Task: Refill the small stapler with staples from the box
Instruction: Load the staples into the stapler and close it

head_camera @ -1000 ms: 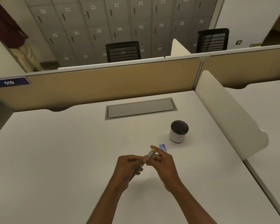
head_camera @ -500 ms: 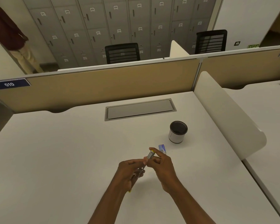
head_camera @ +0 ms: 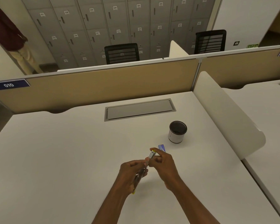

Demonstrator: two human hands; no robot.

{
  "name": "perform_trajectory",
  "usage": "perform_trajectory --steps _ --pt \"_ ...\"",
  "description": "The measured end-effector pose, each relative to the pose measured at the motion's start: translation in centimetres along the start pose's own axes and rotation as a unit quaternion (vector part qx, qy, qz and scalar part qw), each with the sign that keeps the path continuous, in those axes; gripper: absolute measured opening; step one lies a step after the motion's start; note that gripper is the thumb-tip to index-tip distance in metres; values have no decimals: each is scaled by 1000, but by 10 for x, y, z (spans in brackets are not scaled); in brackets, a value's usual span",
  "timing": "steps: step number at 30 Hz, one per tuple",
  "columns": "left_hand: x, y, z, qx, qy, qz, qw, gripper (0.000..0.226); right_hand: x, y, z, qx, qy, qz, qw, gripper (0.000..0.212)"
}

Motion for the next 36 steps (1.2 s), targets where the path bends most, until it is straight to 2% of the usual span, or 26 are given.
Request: perform_trajectory --steps 4,7,11,15,23,27,32,36 --pt "-1 4 -2 1 -25 13 1000 21 -2 -8 0 -59 -61 -11 996 34" --pt "-1 8 -9 24 -48 29 998 28 -1 -16 2 -62 -57 4 996 28" --pt "-3 11 -12 9 -48 25 999 35 -2 -15 4 -33 -48 -1 998 33" --pt "-6 9 -15 -9 -30 0 999 20 -5 -9 7 -49 -2 -19 999 28" --pt "-7 5 -14 -47 -3 -18 999 27 -10 -4 13 33 66 -17 997 18" --pt "-7 5 -11 -47 0 -16 999 25 -15 -1 12 28 28 -20 999 25" --pt "-6 15 -6 -81 -12 -52 995 25 -14 -1 8 26 -17 -3 999 28" --pt "-6 16 -11 -87 -37 -41 995 30 -11 -6 8 -3 -20 7 1000 29"
Point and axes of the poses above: each hand's wrist, its own x-axis away from the middle knuckle, its own z-axis out of the back of the hand, y = z × x, the point moved 7 cm from there along -x, towards the middle knuckle, and after that the axes turned 13 degrees about -y, right-handed, at the moved point
